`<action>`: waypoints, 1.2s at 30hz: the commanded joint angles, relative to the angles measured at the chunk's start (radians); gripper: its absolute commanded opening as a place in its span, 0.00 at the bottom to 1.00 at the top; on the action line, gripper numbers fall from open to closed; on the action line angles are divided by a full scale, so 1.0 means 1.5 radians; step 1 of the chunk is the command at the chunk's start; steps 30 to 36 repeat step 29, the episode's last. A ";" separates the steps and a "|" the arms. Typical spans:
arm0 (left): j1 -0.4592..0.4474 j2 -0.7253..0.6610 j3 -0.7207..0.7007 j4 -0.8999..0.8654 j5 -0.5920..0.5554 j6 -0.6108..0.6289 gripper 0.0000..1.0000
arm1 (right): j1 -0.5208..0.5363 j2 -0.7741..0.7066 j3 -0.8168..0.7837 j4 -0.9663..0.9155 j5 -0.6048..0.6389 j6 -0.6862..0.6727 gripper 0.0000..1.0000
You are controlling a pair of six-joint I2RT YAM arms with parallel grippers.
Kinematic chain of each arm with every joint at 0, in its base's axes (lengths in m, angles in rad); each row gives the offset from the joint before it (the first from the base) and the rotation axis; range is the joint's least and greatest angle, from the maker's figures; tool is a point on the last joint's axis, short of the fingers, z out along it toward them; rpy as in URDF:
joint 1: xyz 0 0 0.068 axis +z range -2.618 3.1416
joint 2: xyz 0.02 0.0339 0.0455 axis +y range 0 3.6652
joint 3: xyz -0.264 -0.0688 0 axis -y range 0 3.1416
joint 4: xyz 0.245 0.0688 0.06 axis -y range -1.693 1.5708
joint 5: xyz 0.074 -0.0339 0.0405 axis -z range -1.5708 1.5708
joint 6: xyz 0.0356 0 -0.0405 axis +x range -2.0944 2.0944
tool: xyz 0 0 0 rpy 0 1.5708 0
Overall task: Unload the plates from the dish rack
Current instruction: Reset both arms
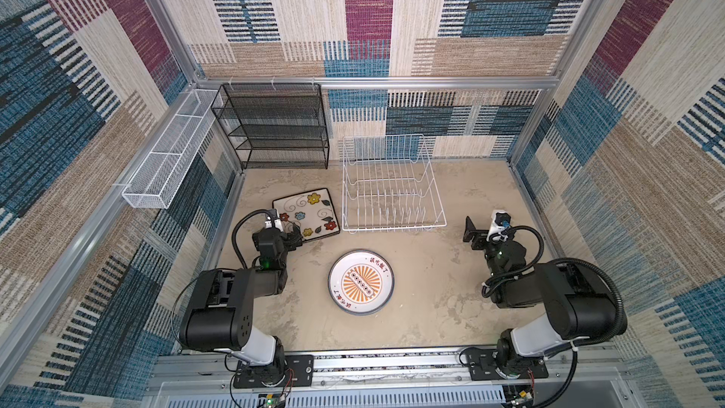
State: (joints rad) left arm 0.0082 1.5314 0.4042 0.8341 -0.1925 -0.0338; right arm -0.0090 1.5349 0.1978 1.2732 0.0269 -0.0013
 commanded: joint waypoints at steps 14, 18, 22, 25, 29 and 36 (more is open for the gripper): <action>-0.003 0.002 0.005 0.002 0.009 0.000 0.99 | 0.000 0.000 0.003 0.016 -0.006 -0.002 1.00; -0.010 0.004 0.007 0.001 0.009 0.010 0.99 | 0.001 0.000 0.003 0.016 -0.006 -0.001 1.00; -0.010 0.005 0.009 -0.003 0.010 0.010 0.99 | 0.000 0.000 0.003 0.016 -0.006 -0.002 1.00; -0.007 0.008 0.014 -0.009 0.017 0.011 0.99 | 0.001 0.000 0.003 0.016 -0.006 -0.002 1.00; -0.005 0.004 0.009 -0.004 0.023 0.011 0.99 | 0.000 0.000 0.004 0.016 -0.006 -0.002 1.00; -0.005 0.004 0.009 -0.004 0.023 0.011 0.99 | 0.000 0.000 0.004 0.016 -0.006 -0.002 1.00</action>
